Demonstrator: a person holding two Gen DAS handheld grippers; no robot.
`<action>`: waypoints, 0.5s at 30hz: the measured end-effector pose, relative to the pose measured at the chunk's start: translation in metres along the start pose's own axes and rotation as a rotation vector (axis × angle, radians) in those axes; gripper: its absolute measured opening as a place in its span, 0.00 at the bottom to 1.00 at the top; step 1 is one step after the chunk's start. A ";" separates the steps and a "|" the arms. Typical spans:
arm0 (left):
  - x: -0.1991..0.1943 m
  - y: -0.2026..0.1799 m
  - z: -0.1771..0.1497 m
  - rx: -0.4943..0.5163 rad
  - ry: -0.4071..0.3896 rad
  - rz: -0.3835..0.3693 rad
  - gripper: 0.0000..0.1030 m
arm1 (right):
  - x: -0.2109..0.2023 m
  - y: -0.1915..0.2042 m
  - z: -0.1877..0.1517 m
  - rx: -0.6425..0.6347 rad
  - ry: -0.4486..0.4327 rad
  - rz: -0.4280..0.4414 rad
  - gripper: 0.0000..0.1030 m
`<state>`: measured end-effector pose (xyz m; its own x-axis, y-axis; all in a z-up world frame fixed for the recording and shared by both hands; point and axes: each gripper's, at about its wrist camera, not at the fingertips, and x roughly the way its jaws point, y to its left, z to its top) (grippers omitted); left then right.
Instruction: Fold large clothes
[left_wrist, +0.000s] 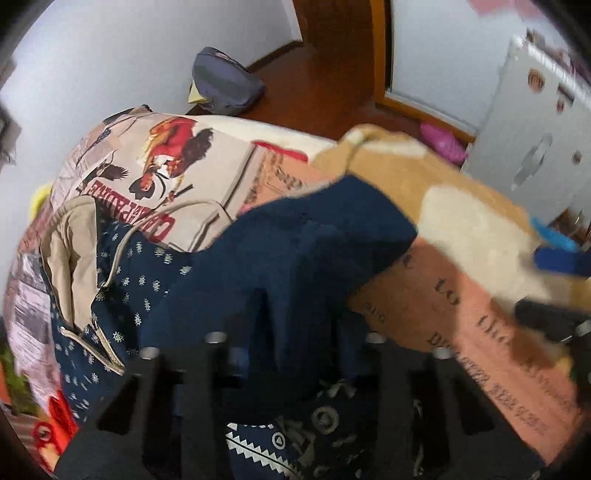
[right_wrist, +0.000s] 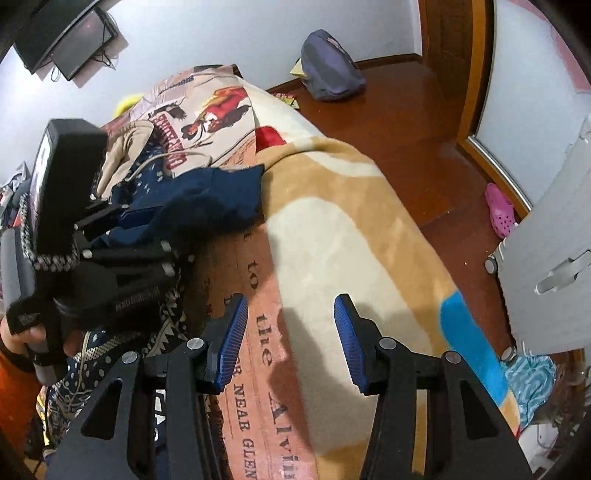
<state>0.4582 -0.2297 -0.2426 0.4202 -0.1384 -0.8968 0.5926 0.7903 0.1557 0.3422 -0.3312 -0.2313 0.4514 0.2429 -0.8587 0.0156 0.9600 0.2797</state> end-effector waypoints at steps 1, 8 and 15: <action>-0.007 0.003 0.000 -0.016 -0.023 -0.029 0.17 | 0.000 0.003 0.000 -0.010 0.003 0.000 0.44; -0.072 0.049 0.004 -0.131 -0.178 -0.079 0.07 | -0.003 0.037 0.003 -0.089 0.000 0.024 0.44; -0.132 0.119 -0.029 -0.301 -0.306 -0.003 0.06 | 0.014 0.088 0.000 -0.275 0.000 -0.021 0.54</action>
<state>0.4532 -0.0994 -0.1174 0.6304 -0.2758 -0.7257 0.3861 0.9223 -0.0151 0.3500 -0.2432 -0.2182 0.4537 0.2227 -0.8629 -0.2182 0.9666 0.1347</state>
